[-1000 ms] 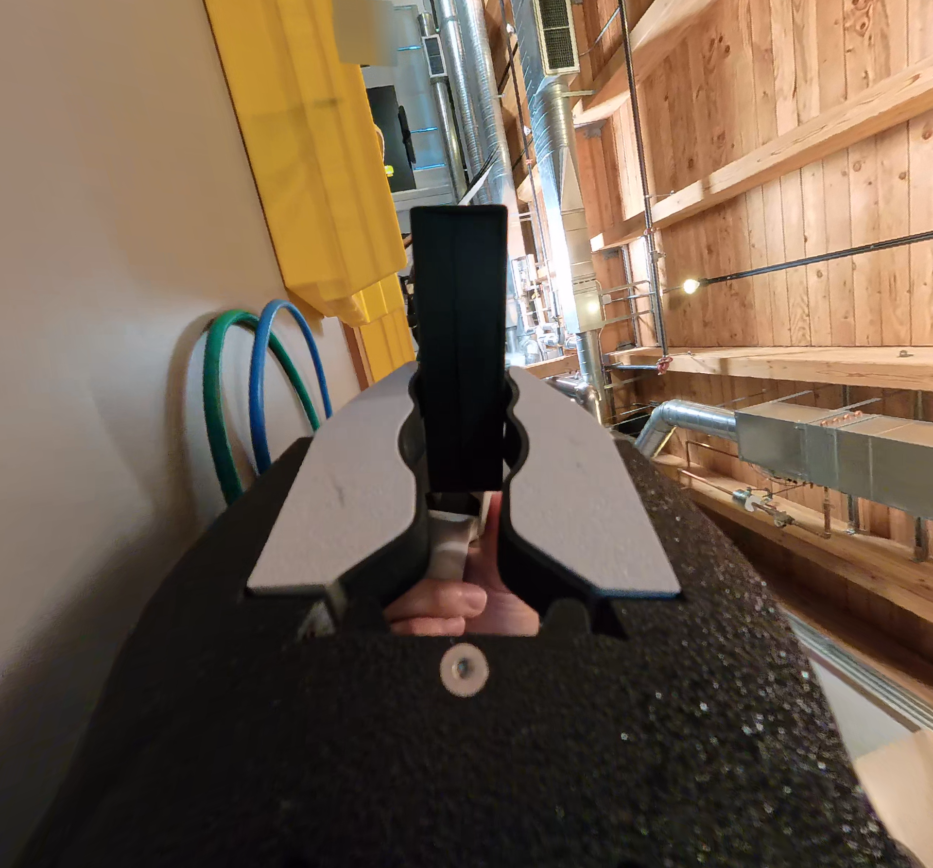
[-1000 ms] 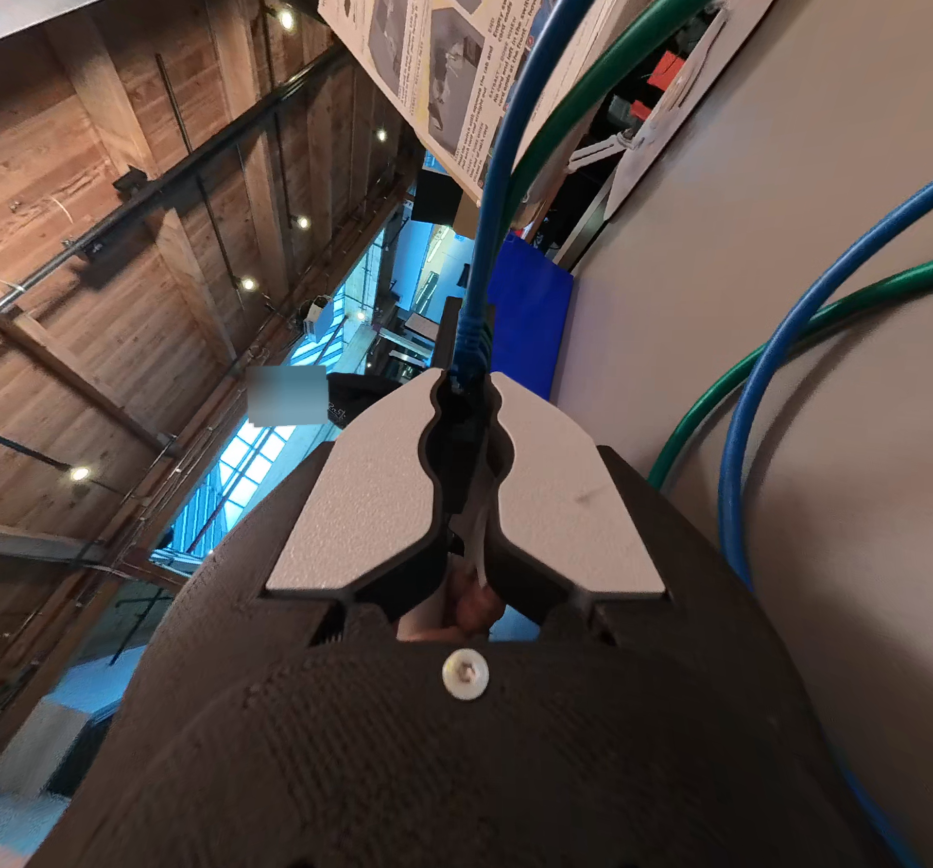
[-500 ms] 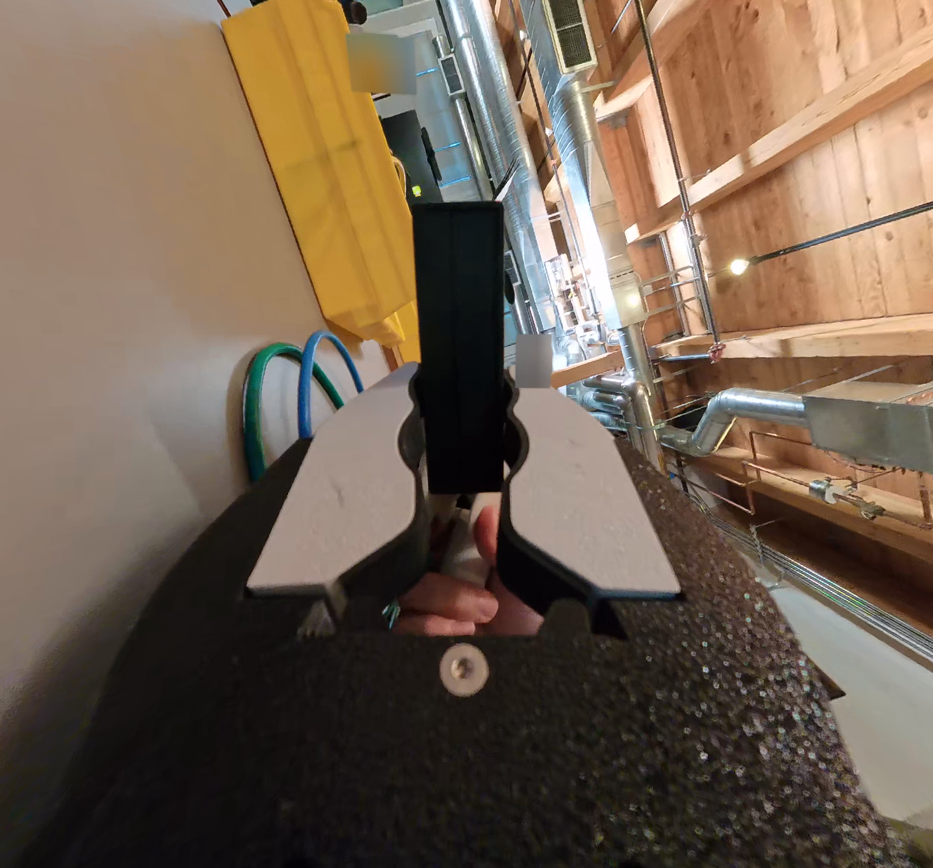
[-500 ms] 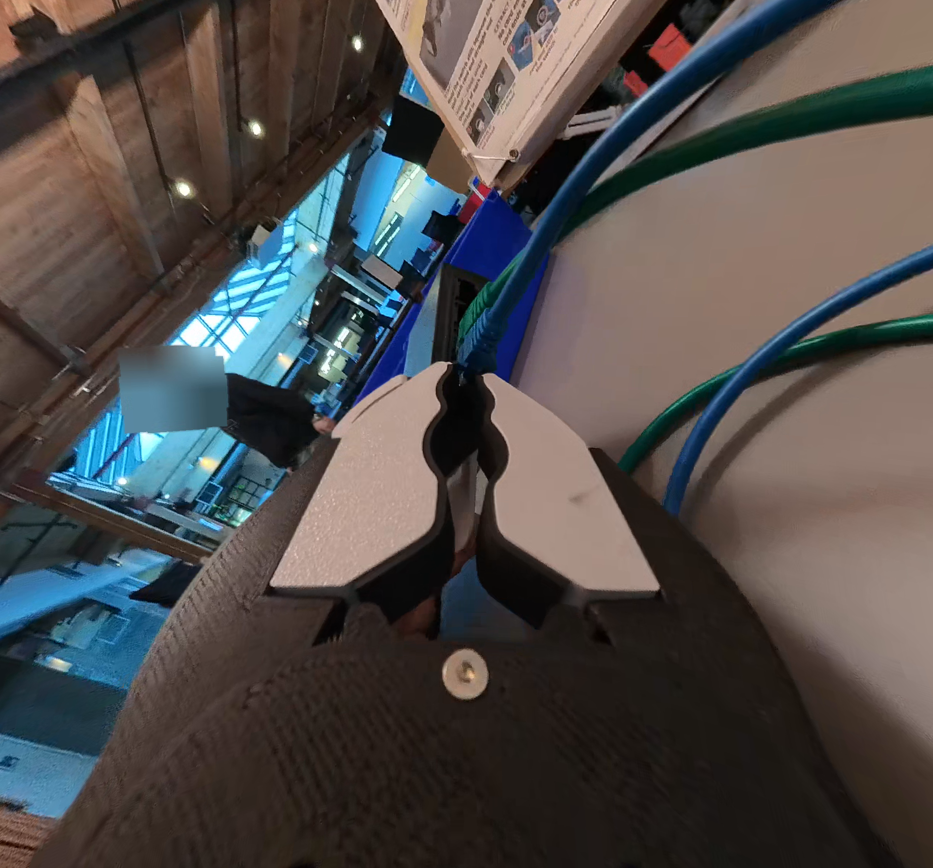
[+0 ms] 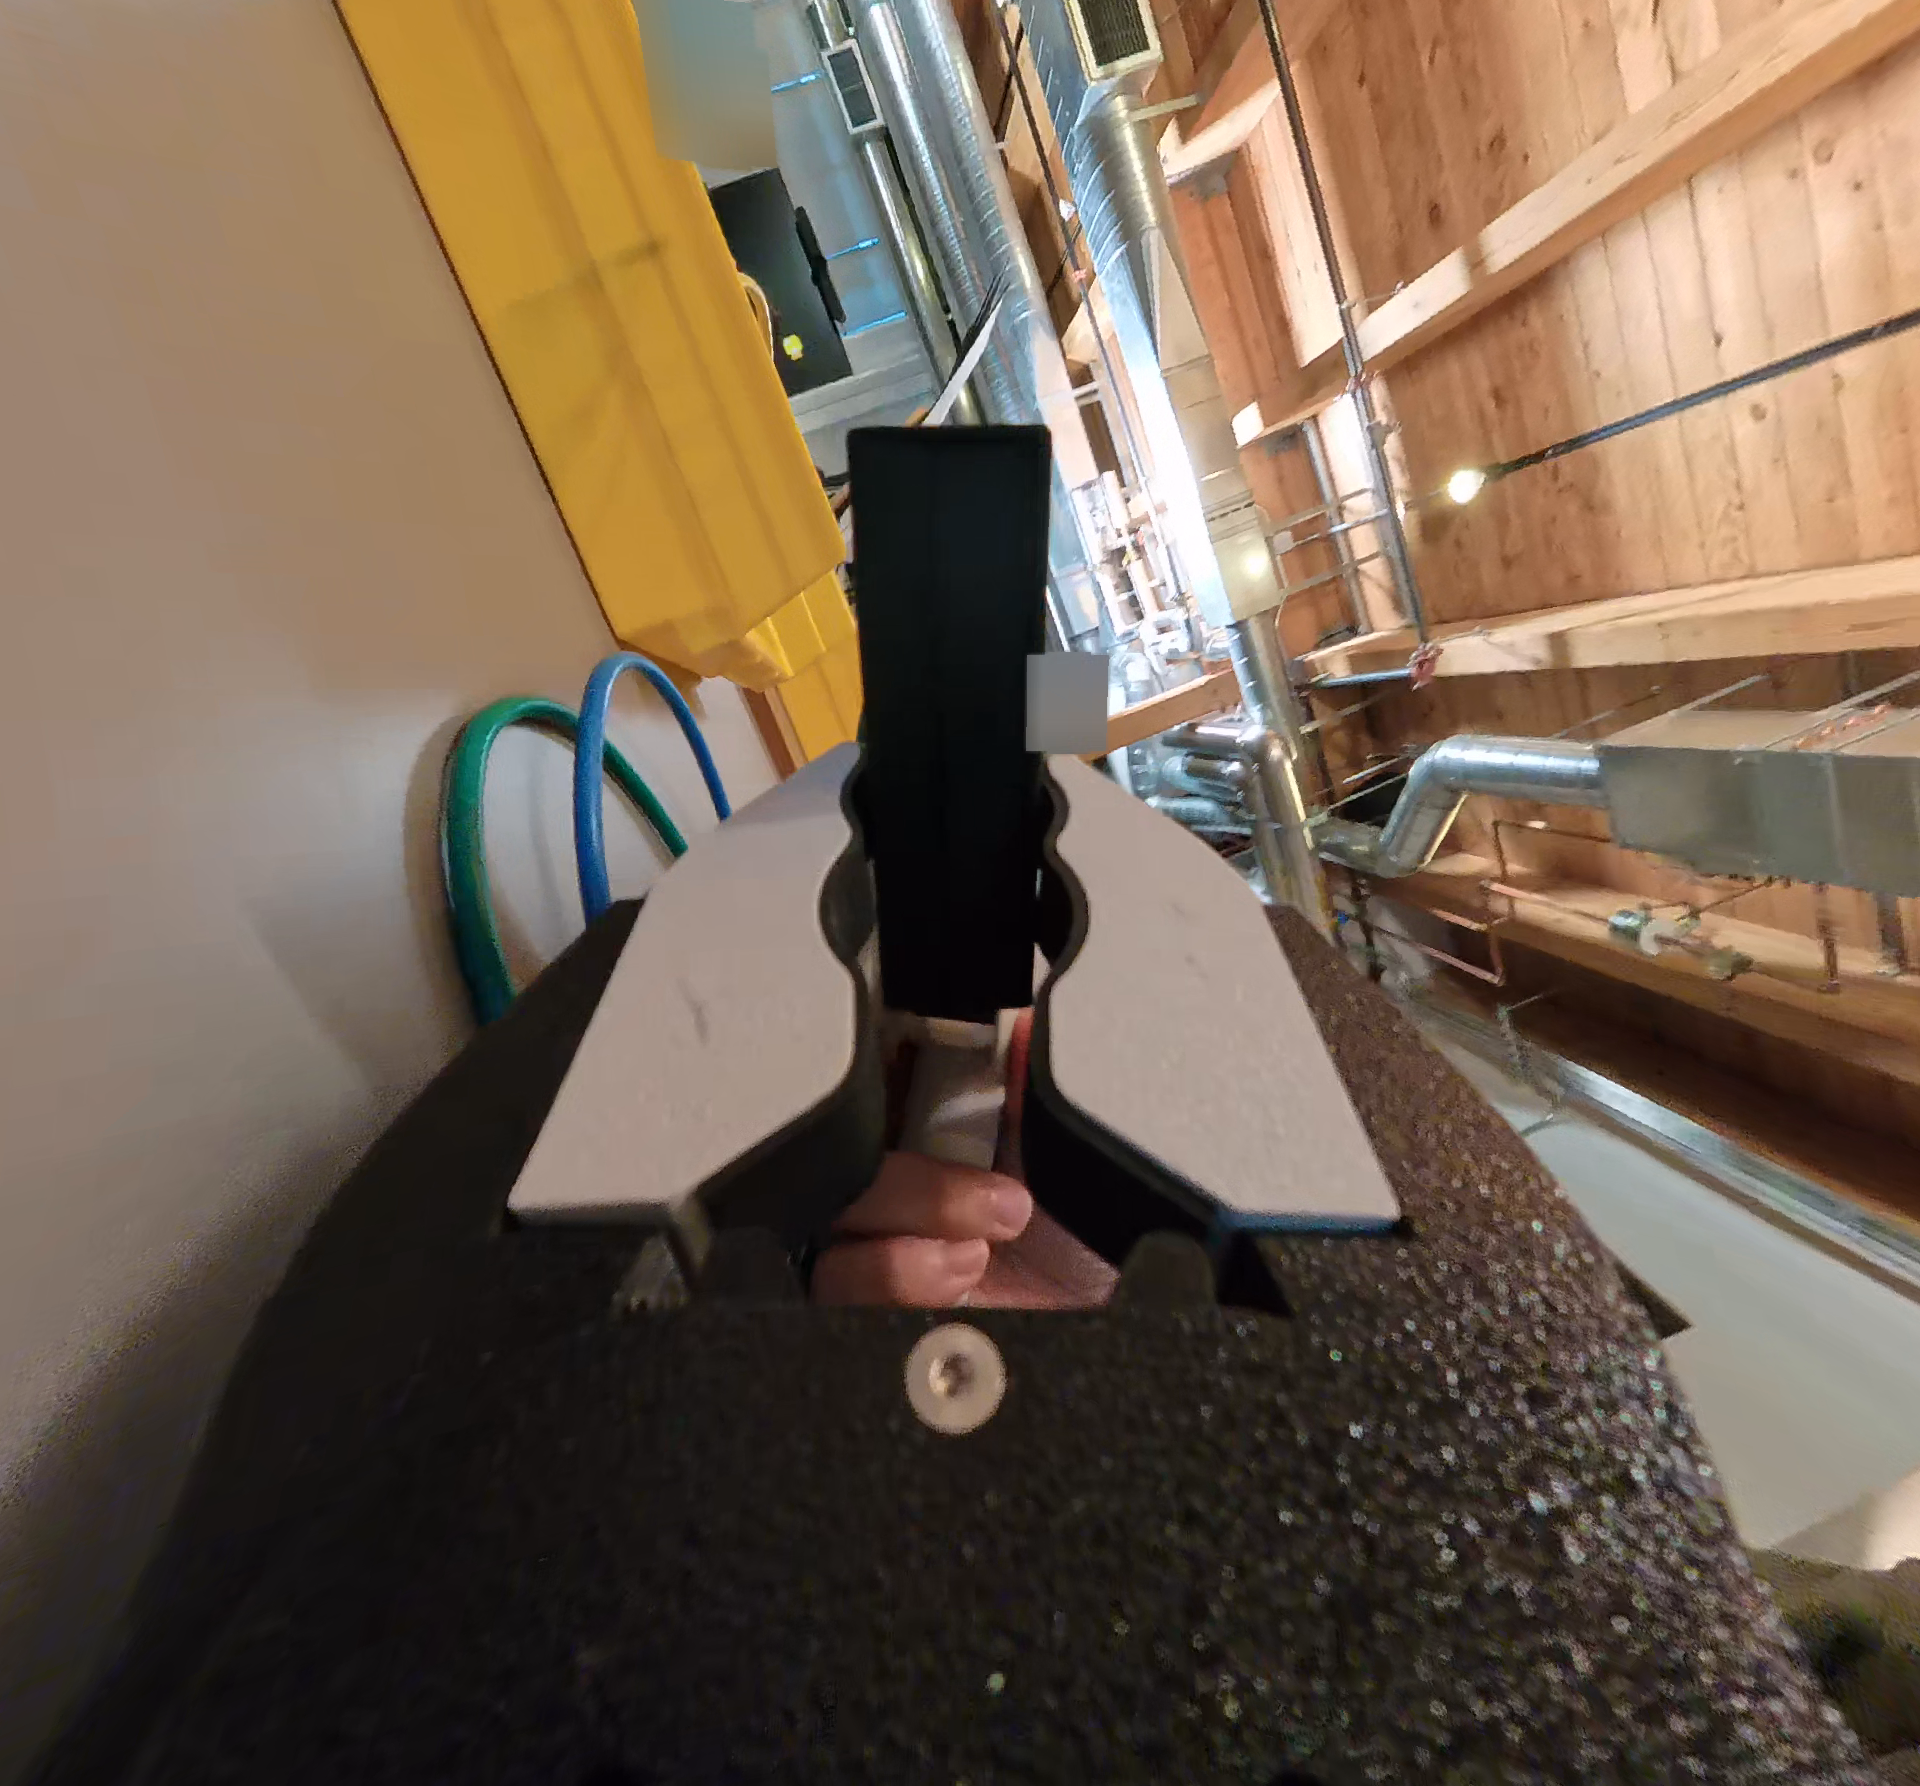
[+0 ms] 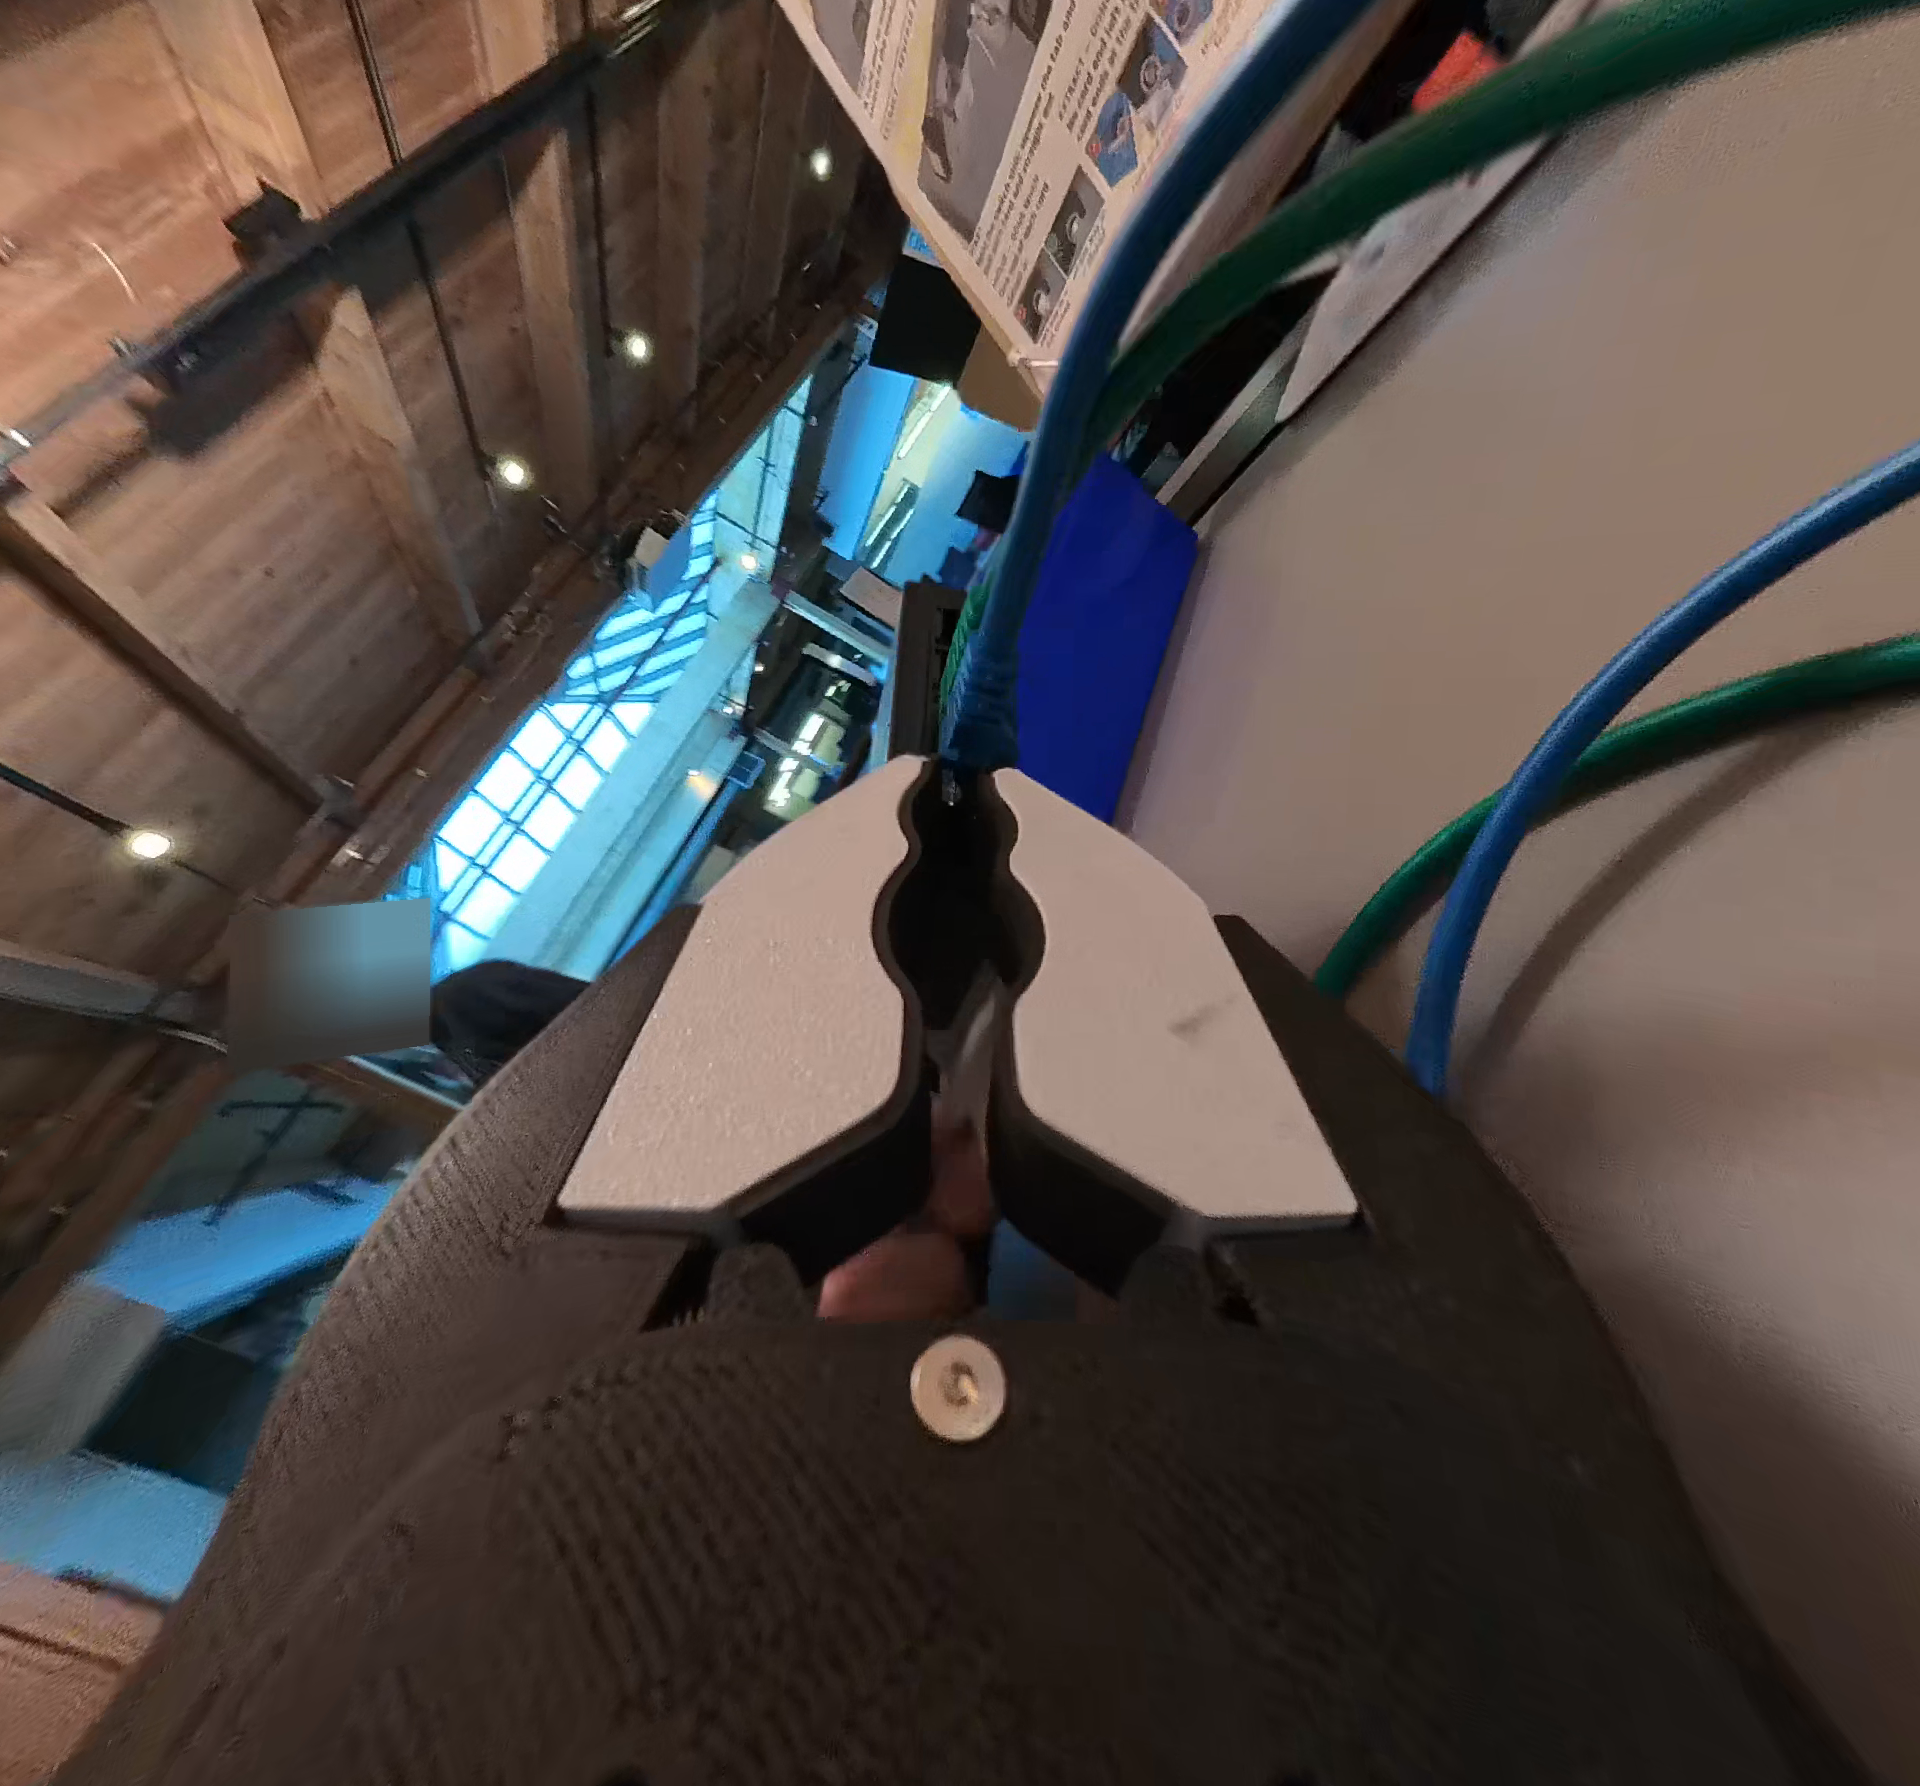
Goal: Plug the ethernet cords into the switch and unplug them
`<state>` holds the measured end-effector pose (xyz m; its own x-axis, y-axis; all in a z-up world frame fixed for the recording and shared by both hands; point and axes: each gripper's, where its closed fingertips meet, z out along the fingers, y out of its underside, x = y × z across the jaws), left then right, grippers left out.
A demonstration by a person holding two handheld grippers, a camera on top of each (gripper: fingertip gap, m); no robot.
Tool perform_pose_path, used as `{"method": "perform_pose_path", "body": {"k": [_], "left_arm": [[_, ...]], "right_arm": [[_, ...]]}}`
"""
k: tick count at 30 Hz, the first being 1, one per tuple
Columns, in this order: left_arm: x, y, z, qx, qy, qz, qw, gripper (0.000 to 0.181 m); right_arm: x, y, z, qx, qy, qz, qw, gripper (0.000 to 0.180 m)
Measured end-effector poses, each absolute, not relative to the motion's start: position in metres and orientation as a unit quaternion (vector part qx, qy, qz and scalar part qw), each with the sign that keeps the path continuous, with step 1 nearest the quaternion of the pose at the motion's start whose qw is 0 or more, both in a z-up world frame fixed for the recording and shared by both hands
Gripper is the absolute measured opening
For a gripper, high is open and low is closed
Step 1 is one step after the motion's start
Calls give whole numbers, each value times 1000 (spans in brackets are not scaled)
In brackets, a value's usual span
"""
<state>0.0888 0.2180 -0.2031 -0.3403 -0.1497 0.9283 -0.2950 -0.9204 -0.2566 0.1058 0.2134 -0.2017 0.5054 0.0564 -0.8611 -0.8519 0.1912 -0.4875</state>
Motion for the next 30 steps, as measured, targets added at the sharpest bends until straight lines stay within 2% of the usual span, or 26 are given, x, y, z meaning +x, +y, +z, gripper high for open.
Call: {"method": "perform_pose_path", "body": {"k": [11,13,23,24,25,30], "left_arm": [[90,219,-208,580,-189,790,61,27],[89,220,-209,583,-194,787,58,27],[89,222,-206,583,-182,790,51,27],[88,224,-206,583,-175,792,50,27],[88,226,-205,582,-169,794,47,27],[88,223,-200,574,-176,798,50,27]], "right_arm": [[107,213,-207,-528,394,338,672,8],[107,212,-205,-528,393,329,677,17],[106,211,-203,-495,414,349,679,20],[106,211,-204,-498,416,349,676,22],[108,211,-208,-502,430,341,668,35],[108,210,-210,-503,429,347,665,34]]}}
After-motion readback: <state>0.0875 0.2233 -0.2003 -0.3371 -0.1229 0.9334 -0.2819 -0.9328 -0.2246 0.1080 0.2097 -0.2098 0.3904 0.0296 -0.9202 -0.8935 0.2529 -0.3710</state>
